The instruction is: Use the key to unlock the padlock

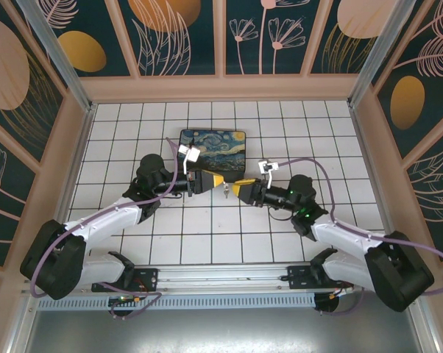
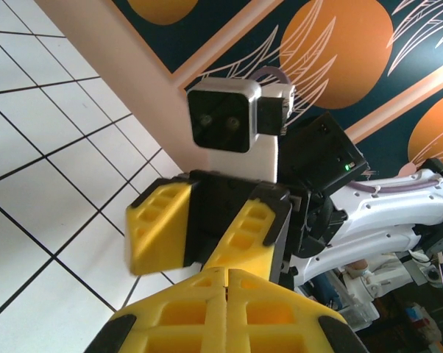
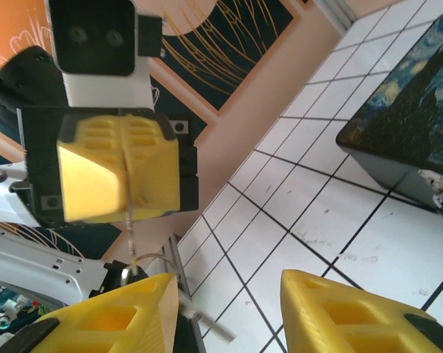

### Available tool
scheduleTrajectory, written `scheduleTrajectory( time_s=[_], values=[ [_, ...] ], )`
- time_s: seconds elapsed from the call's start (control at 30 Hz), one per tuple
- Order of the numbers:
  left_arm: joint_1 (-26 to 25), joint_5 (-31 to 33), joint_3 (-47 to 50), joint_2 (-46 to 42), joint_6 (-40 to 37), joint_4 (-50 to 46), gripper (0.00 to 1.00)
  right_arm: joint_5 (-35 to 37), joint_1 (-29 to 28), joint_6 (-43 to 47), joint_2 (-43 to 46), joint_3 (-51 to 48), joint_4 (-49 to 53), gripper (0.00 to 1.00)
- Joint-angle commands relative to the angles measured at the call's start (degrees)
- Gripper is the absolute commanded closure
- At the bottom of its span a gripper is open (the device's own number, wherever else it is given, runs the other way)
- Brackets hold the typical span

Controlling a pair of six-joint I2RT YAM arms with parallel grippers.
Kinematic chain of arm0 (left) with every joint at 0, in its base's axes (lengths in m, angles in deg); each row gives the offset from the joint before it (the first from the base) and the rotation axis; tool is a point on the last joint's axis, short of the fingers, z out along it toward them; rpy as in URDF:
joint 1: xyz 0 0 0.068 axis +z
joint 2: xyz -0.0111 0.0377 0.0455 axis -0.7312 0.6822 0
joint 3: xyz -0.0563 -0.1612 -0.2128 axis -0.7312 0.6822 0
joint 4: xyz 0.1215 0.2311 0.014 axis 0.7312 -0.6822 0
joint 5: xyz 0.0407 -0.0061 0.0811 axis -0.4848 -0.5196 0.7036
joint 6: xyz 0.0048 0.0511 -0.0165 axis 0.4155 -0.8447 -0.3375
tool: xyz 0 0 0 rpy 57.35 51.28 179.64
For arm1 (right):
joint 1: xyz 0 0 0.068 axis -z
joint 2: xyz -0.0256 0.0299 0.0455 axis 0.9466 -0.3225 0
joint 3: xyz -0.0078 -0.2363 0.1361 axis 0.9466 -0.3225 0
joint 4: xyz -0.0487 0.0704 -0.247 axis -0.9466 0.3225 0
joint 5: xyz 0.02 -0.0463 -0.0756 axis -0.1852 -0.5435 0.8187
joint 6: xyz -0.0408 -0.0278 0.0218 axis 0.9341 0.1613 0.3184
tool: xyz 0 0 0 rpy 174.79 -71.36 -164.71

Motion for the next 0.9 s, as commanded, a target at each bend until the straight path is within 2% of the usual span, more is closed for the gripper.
scheduleTrajectory(
  time_s=[0.0, 0.23, 0.47, 0.87],
  values=[
    [-0.1, 0.4, 0.0, -0.2, 0.6, 1.7, 1.00, 1.7, -1.8, -3.3, -1.6, 1.3, -10.7, 0.59],
    [-0.1, 0.4, 0.1, 0.0, 0.7, 1.9, 1.00, 4.8, -1.9, -3.4, -1.3, 1.4, -11.2, 0.60],
    [-0.1, 0.6, 0.2, 0.2, 1.5, 2.7, 1.00, 4.3, -3.7, -3.5, -2.2, 2.4, -13.2, 0.65],
    [-0.1, 1.4, 0.8, -0.1, 1.8, 2.6, 1.00, 5.7, -4.4, -4.9, -0.7, 0.8, -16.1, 0.66]
  ],
)
